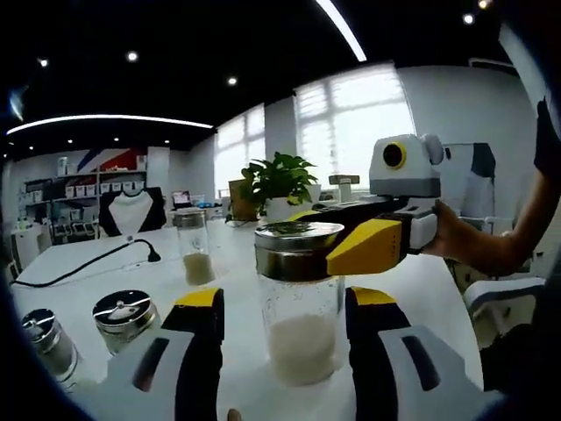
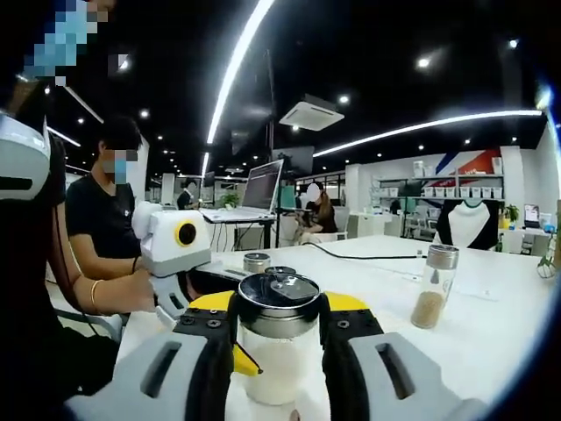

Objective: Rotate the seasoning bottle until the label or dispensing opening points toward the visible target arrow and the bottle remains upright within the marked orientation range

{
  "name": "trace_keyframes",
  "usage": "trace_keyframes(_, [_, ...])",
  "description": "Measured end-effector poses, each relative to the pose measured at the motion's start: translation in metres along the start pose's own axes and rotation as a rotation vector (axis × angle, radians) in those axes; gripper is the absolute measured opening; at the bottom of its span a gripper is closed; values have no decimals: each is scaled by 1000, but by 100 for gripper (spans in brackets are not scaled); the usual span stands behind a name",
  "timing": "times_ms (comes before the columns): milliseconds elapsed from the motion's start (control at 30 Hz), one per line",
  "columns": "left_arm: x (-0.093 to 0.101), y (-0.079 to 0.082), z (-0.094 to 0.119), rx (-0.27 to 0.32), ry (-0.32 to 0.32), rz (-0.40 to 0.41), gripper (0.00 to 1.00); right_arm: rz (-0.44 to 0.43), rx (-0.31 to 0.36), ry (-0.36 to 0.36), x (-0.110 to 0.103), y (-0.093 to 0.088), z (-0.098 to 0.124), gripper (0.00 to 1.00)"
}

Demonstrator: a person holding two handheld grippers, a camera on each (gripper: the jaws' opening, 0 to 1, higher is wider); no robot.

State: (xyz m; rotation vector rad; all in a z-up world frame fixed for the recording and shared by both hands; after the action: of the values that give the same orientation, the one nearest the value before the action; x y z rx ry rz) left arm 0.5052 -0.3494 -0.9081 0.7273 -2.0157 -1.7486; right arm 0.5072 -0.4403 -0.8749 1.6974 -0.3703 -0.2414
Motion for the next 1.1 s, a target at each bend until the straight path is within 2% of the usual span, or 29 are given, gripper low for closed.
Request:
trace_keyframes(167, [3,-1,-3,7,-36,18,53,-3,-1,-6,0,0,1,35])
trace_keyframes(300, [9,-2,-4,14,-78,24,41,-5,-3,-17,1,0,1,35])
trace_keyframes(500, [9,-4,-7,20,-65,36,41,0,2,-41,1,0,2,35])
trace_keyframes(800, [11,-4,-8,20,46,28,41,-30,21,-123,-1,-1,5,35])
trace_keyframes(900, [12,-5,-8,28,165,2,41,-62,25,-154,0,-3,5,34])
trace_keyframes(1100, [19,-7,-10,51,299,-20,40,-92,31,-190,0,-6,6,35])
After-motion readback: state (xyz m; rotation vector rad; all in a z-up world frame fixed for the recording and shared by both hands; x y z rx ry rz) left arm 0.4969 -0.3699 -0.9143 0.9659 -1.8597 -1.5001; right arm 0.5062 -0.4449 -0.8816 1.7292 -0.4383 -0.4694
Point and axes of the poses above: the point that each gripper's makers call its tool centre point, and the gripper's own axes: z roughly backward along the fingers, x roughly to its right, y roughly out of its top, the point moved 6 cm from there along z, roughly backward along the fingers, and after that the axes turned 12 degrees about x, right-handed, at the moved point
